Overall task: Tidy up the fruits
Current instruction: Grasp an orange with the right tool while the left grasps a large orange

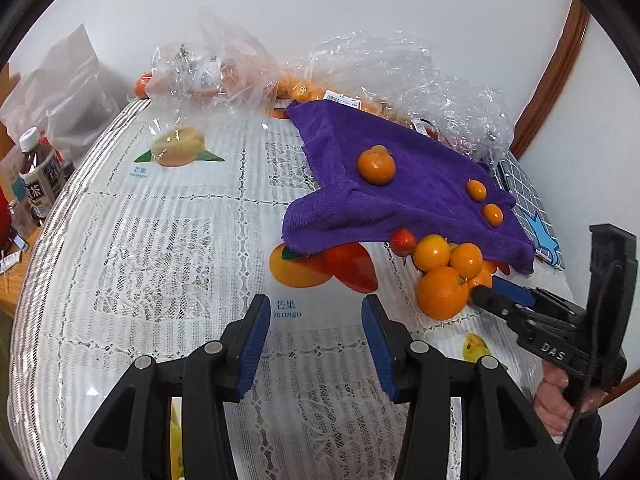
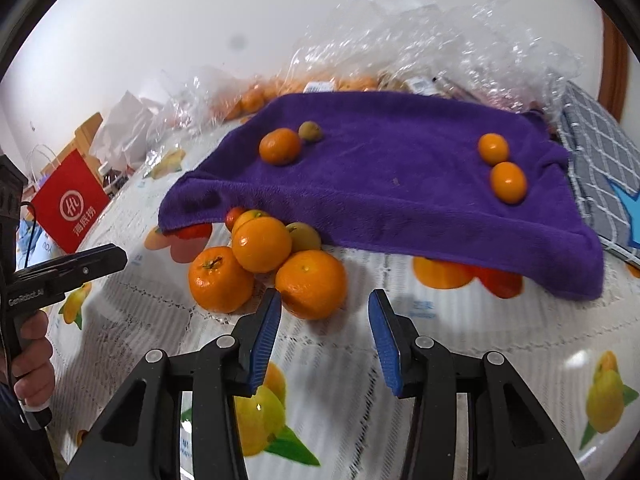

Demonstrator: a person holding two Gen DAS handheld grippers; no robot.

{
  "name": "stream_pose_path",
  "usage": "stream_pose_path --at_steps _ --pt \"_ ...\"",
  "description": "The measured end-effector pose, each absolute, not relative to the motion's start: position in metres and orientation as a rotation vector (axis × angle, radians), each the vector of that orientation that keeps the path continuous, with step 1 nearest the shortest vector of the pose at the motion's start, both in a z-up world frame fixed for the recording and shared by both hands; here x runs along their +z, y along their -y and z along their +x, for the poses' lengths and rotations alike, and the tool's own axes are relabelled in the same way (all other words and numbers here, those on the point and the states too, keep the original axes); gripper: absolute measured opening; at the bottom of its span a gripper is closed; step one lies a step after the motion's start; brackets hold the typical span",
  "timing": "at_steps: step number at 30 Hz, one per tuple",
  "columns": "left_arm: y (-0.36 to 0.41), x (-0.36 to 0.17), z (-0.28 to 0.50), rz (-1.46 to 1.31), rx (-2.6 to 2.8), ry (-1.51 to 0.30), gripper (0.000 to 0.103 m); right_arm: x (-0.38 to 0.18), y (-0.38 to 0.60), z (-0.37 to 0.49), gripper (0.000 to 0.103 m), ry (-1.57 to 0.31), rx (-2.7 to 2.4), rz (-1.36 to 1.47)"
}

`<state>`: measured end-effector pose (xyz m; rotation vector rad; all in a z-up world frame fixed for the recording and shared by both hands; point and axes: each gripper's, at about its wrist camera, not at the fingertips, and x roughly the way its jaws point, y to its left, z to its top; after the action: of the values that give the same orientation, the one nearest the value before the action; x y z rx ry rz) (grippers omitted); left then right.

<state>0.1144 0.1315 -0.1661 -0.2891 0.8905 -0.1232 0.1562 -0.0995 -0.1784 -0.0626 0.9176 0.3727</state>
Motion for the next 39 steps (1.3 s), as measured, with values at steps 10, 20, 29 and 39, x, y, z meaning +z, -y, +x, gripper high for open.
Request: stream_pose_path --at_steps 10,20,29,39 --pt "-0.127 -0.173 0.119 -0.289 -0.115 -0.913 0.047 -0.188 0.085 0.168 0.040 -0.923 0.375 -0.120" --pt "-0.084 -0.171 0.124 -0.284 -0.223 -0.915 0.047 -0.184 0.123 0.149 0.040 -0.902 0.324 -0.127" --pt "-0.039 -0.172 0.137 -0.219 -0.259 -0.931 0.047 -0.180 0.173 0.128 0.040 -0.870 0.234 -0.107" --pt "-0.019 -0.181 0.148 -0.180 -0.218 -0.909 0.049 -0.181 0.211 0.123 0.040 -0.877 0.193 -0.010"
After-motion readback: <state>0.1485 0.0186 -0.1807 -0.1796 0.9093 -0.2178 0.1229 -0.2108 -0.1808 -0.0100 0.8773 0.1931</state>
